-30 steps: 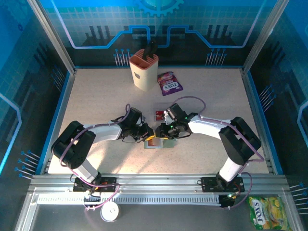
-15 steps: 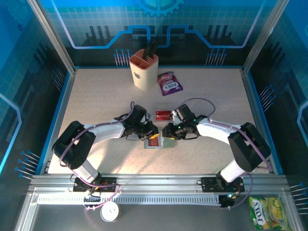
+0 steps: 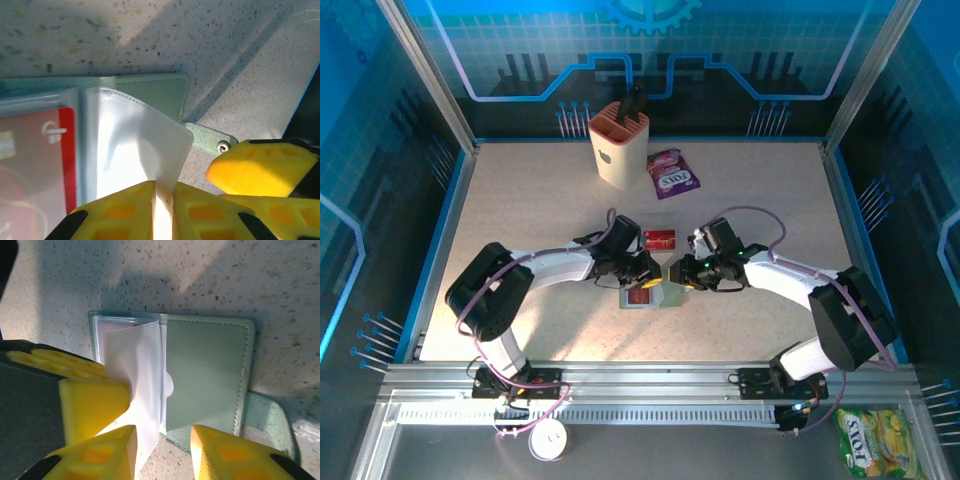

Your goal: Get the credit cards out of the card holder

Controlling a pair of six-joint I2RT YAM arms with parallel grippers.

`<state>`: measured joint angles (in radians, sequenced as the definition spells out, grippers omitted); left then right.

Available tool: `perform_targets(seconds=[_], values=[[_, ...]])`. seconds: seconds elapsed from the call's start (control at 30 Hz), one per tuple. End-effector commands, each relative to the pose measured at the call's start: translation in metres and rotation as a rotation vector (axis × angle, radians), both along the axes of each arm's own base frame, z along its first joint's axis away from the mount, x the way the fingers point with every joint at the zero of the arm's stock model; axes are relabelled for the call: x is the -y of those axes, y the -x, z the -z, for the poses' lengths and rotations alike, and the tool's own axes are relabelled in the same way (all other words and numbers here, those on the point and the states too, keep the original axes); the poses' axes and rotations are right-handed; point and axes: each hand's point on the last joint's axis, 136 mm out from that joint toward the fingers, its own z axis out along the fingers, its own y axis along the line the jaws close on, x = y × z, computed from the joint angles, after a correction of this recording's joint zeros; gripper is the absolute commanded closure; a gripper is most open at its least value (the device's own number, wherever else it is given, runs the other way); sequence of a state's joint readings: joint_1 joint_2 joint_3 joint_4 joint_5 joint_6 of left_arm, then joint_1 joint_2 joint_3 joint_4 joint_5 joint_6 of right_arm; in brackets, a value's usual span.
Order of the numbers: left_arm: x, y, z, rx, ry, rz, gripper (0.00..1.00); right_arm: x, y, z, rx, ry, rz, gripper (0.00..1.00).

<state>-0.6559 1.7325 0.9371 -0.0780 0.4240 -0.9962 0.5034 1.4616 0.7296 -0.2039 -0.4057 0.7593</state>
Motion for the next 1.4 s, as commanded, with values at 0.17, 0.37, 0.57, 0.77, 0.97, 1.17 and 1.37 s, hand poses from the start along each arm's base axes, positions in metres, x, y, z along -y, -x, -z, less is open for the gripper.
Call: perform_targets(seconds=[0.17, 0.37, 0.57, 0.77, 0.97, 1.17, 1.37], values=[[0.017, -0.004, 0.000, -0.003, -0.005, 0.037, 0.75, 0.011, 0.003, -0.005, 0.010, -0.015, 0.005, 0.65], [0.018, -0.008, -0.006, 0.017, -0.006, 0.042, 0.71, 0.006, 0.000, -0.009, 0.003, -0.035, -0.004, 0.65], [0.011, -0.009, -0.009, 0.032, -0.004, 0.038, 0.70, 0.000, -0.005, -0.013, 0.005, -0.037, -0.010, 0.65], [-0.011, -0.012, -0.010, 0.038, 0.007, 0.006, 0.71, -0.011, -0.003, -0.010, -0.012, -0.011, -0.030, 0.65], [-0.033, -0.011, -0.008, 0.041, 0.023, -0.021, 0.74, -0.028, -0.004, -0.005, -0.027, 0.019, -0.061, 0.65], [-0.055, -0.010, -0.003, 0.037, 0.036, -0.062, 0.76, -0.051, -0.007, -0.002, -0.038, 0.037, -0.096, 0.65], [-0.067, -0.010, 0.007, 0.027, 0.031, -0.082, 0.78, -0.069, -0.004, 0.005, -0.063, 0.052, -0.136, 0.64]])
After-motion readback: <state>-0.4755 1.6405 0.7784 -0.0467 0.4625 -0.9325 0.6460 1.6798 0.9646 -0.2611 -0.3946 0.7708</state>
